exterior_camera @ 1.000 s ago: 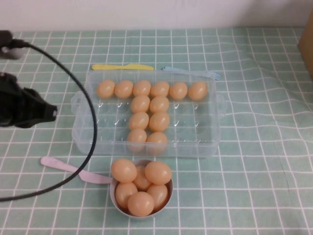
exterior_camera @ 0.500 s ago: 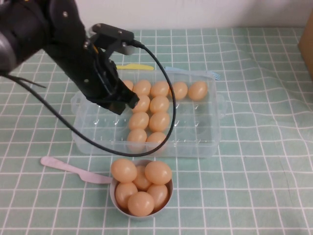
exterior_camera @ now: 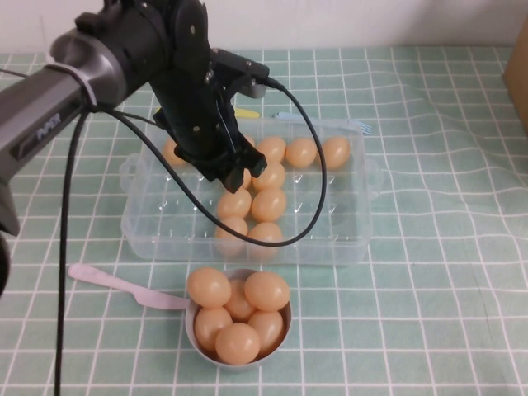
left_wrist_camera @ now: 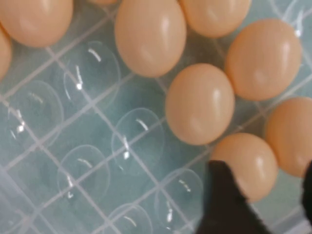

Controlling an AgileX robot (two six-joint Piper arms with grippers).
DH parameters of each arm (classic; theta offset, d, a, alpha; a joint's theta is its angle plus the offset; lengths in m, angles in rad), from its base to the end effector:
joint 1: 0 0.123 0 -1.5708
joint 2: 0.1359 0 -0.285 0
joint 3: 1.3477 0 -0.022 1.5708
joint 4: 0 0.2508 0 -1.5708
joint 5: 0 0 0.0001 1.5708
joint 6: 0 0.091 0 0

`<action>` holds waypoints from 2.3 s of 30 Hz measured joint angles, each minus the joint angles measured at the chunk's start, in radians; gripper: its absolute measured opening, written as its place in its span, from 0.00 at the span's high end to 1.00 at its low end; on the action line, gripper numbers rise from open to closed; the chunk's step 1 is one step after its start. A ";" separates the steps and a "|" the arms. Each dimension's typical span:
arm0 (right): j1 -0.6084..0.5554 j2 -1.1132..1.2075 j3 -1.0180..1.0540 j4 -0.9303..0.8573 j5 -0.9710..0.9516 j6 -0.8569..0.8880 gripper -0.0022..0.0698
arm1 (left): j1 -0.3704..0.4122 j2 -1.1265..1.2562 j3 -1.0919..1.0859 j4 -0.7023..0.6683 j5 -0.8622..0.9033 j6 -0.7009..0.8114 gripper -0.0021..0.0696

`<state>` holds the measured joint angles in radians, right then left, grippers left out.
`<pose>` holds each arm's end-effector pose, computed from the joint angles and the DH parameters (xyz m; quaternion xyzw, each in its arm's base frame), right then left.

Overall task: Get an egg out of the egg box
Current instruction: Pick up the egg from the plastic box

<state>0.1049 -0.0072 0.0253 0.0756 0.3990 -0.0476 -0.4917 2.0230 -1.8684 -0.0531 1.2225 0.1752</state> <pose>0.0515 0.0081 0.1694 -0.0422 0.8122 0.0488 0.5798 0.3813 -0.2094 0.2778 0.3188 0.9371 -0.0477 0.1341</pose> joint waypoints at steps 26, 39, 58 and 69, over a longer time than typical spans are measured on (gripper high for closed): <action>0.000 0.000 0.000 0.000 0.000 0.000 0.99 | 0.000 0.136 -0.006 0.043 -0.098 -0.001 0.35; 0.000 0.000 0.000 0.000 0.000 0.000 0.99 | 0.000 0.164 -0.010 0.043 -0.124 0.017 0.35; 0.000 0.000 0.000 0.000 0.000 0.000 0.99 | 0.000 0.194 -0.012 0.043 -0.151 0.038 0.46; 0.000 0.000 0.000 0.000 0.000 0.000 0.99 | 0.000 0.065 -0.012 0.098 -0.077 0.041 0.48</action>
<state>0.1049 -0.0072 0.0253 0.0756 0.3990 -0.0476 -0.4917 2.0884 -1.8806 0.0449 1.1451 0.2167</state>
